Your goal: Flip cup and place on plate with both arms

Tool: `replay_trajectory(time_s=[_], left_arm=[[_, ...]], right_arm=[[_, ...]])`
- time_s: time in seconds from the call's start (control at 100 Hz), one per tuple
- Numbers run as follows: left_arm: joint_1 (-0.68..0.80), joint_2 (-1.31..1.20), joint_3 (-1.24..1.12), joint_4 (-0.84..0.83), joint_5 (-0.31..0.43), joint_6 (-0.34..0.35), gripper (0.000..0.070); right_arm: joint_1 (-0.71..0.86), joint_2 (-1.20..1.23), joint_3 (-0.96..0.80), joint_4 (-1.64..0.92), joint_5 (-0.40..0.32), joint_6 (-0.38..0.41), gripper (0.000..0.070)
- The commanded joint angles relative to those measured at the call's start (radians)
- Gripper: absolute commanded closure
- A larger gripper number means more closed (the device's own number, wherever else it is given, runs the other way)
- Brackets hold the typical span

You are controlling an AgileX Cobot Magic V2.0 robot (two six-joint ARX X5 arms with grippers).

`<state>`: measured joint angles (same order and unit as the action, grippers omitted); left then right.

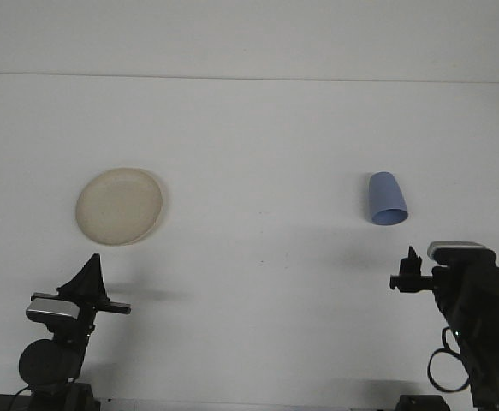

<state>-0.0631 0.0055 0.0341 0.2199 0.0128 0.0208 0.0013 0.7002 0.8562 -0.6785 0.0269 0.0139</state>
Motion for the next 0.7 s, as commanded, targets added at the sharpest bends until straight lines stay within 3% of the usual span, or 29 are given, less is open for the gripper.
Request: replay_trajectory(time_s=[0.0, 0.12, 0.33, 0.69], left_arm=[[0.000, -0.002, -0.020, 0.010, 0.002, 0.013, 0.0688], [0.000, -0.002, -0.020, 0.010, 0.002, 0.013, 0.0688], [0.000, -0.002, -0.020, 0.010, 0.002, 0.013, 0.0688], [0.000, -0.002, -0.020, 0.010, 0.002, 0.013, 0.0688]], right_arm=[[-0.005, 0.060, 0.017, 0.061, -0.001, 0.011, 0.0209], [-0.022, 0.163, 0.012, 0.167, -0.015, 0.002, 0.0209], [-0.074, 0.301, -0.031, 0.349, -0.127, -0.016, 0.0209], [-0.145, 0.444, -0.183, 0.649, -0.132, -0.013, 0.0209]])
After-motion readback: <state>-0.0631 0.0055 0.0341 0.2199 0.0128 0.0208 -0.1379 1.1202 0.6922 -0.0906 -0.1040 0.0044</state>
